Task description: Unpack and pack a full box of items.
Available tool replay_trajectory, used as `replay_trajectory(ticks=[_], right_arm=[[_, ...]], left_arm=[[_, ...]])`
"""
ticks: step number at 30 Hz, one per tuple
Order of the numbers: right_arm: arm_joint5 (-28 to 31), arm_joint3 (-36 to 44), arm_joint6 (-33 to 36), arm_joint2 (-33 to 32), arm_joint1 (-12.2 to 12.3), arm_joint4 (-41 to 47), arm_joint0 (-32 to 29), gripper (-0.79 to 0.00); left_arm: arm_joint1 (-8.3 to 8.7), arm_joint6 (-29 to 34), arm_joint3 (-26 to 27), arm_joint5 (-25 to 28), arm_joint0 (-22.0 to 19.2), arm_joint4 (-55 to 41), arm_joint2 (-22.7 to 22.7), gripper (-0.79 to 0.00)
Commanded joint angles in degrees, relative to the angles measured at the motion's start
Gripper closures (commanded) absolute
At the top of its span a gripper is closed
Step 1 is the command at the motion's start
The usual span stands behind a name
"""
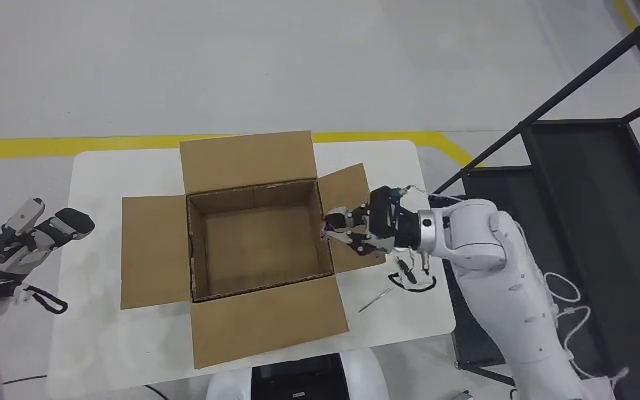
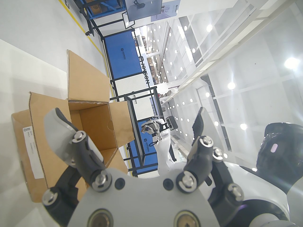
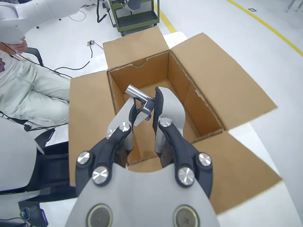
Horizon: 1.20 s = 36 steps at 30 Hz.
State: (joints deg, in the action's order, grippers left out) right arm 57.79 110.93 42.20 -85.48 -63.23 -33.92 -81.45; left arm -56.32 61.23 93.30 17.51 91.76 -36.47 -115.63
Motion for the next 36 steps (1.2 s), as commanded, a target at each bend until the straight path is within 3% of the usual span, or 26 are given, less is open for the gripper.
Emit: replay_trajectory(ticks=[1, 6, 11, 15, 18, 25, 32, 36], right_arm=[[0.2, 1.7, 2.3, -4.3, 0.9, 2.1, -5.2, 0.0], [0.2, 3.3, 3.9, -10.8, 2.7, 5.4, -13.6, 0.0], [0.2, 3.1, 0.6, -16.2, 3.6, 7.4, -20.9, 0.0], [0.2, 4.2, -2.0, -17.2, 4.3, 7.6, -25.7, 0.0], [0.2, 2.9, 0.8, -16.0, 5.4, 6.4, -27.6, 0.0], [-1.1, -5.3, 5.4, -10.1, 8.5, 4.1, -26.1, 0.0], [-12.5, -12.1, 16.7, -3.8, 10.3, 5.1, -18.5, 0.0], [-15.4, -16.5, 16.3, 0.1, 10.0, 4.6, -12.7, 0.0]], left_arm=[[0.0, 0.0, 0.0, 0.0, 0.0, 0.0, 0.0, -0.785], [0.0, 0.0, 0.0, 0.0, 0.0, 0.0, 0.0, -0.785], [0.0, 0.0, 0.0, 0.0, 0.0, 0.0, 0.0, -0.785], [0.0, 0.0, 0.0, 0.0, 0.0, 0.0, 0.0, -0.785], [0.0, 0.0, 0.0, 0.0, 0.0, 0.0, 0.0, -0.785], [0.0, 0.0, 0.0, 0.0, 0.0, 0.0, 0.0, -0.785], [0.0, 0.0, 0.0, 0.0, 0.0, 0.0, 0.0, -0.785], [0.0, 0.0, 0.0, 0.0, 0.0, 0.0, 0.0, -0.785]])
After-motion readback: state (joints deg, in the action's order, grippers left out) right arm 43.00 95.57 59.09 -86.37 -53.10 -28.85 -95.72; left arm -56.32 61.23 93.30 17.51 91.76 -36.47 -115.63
